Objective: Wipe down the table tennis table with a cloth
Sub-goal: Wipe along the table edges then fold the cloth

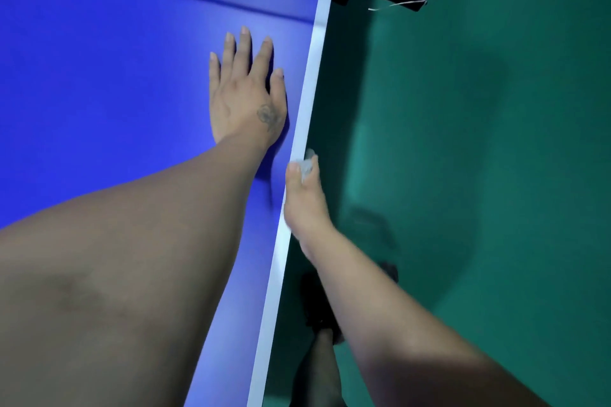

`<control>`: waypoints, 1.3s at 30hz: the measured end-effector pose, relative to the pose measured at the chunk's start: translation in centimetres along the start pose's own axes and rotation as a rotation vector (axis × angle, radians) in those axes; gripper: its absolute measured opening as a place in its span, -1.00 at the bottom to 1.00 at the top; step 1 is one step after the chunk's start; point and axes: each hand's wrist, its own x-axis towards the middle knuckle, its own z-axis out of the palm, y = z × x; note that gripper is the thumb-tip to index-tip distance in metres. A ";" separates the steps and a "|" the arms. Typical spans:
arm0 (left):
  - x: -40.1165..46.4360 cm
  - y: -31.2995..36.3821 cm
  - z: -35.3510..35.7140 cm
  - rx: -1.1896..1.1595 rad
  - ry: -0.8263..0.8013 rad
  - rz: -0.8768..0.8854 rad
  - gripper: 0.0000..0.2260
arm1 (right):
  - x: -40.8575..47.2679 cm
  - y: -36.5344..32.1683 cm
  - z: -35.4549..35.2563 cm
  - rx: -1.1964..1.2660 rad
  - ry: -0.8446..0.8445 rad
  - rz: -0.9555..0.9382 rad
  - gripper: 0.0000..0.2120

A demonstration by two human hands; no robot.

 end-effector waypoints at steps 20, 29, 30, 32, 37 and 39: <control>0.4 0.6 0.1 -0.017 0.038 -0.033 -0.51 | 7.5 -6.0 -1.7 0.056 -0.017 -0.045 -0.38; 0.6 0.7 0.3 -0.055 0.071 -0.018 -0.52 | 10.8 -9.7 -2.0 0.094 0.022 -0.014 -0.39; 0.7 0.6 0.3 -0.051 0.069 -0.015 -0.52 | 12.4 -10.9 -2.3 0.098 0.033 -0.028 -0.39; 0.7 0.6 0.4 -0.042 0.065 -0.017 -0.52 | 15.6 -13.2 -2.6 0.104 0.065 -0.046 -0.40; 0.9 0.5 0.4 -0.041 0.058 -0.010 -0.51 | 19.7 -16.2 -3.3 0.089 0.046 -0.003 -0.38; 0.9 0.6 0.3 -0.040 0.051 -0.009 -0.51 | 19.5 -16.2 -3.7 0.088 0.026 0.006 -0.38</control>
